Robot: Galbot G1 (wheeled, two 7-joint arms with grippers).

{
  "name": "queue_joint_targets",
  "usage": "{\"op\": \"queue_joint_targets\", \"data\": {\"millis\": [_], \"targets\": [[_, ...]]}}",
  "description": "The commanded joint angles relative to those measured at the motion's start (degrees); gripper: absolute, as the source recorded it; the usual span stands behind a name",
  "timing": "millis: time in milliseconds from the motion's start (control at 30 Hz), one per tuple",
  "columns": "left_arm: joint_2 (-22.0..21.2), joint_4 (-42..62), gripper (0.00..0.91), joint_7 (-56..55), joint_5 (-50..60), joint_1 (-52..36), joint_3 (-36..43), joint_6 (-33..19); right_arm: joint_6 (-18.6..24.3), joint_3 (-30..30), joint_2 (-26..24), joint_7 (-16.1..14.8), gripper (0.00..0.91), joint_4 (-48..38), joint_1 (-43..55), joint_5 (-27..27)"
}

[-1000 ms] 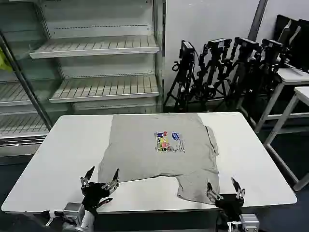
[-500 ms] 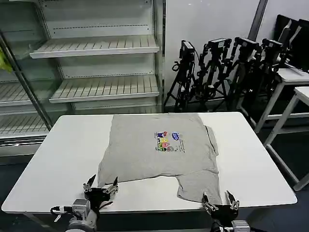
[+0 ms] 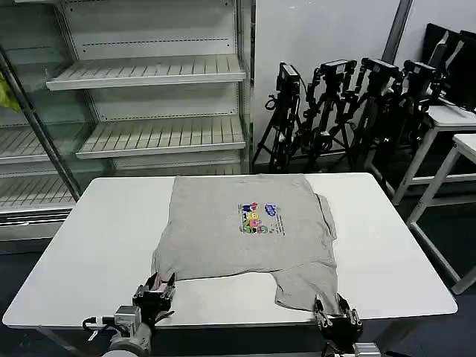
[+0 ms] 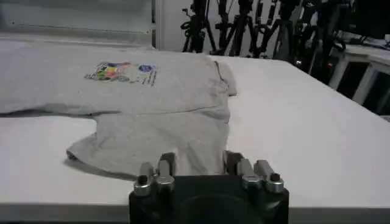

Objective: Fold and organize the clothes.

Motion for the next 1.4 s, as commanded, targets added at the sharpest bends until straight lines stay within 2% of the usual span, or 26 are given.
{"op": "queue_joint_targets", "data": {"millis": [33, 300, 433, 667, 867, 1000, 1167, 1400], "targets": [[0.01, -0.09, 0.010, -0.20, -2.18, 0.21, -0.05, 0.47, -0.37, -0.21, 0.06, 0.03, 0.000, -0.04, -0.23, 0.23], [-0.27, -7.68, 0.010, -0.20, -2.67, 3.70, -1.27, 0.43, 1.98, 1.44, -1.29, 0.08, 0.000, 6.41, -5.09, 1.73], [-0.30, -13.22, 0.010, -0.46, -2.51, 7.29, -2.09, 0.45, 2.24, 3.57, -2.76, 0.28, 0.000, 12.73, -9.53, 2.16], [-0.80, -18.53, 0.010, -1.01, -1.79, 11.01, -3.42, 0.42, 2.12, 7.21, -4.30, 0.67, 0.000, 18.17, -12.02, 5.56], [0.18, -20.17, 0.010, -0.97, -1.84, 11.36, -3.30, 0.39, 2.13, 10.35, -4.53, 1.51, 0.000, 18.85, -6.18, 10.41], [1.88, -17.70, 0.010, -0.32, -2.38, 6.14, -2.56, 0.35, 1.20, 12.02, -6.11, 2.52, 0.000, 15.40, 3.99, 15.25], [4.21, -13.23, 0.010, 0.73, -3.48, 1.52, -0.91, -0.36, 0.40, 11.38, -8.83, 3.11, 0.000, 10.62, 10.74, 17.82], [8.29, -3.46, 0.010, 1.35, -3.35, -7.78, 1.93, -0.68, -0.82, 6.90, -14.45, 3.63, 0.000, 2.39, 20.41, 19.87]]}}
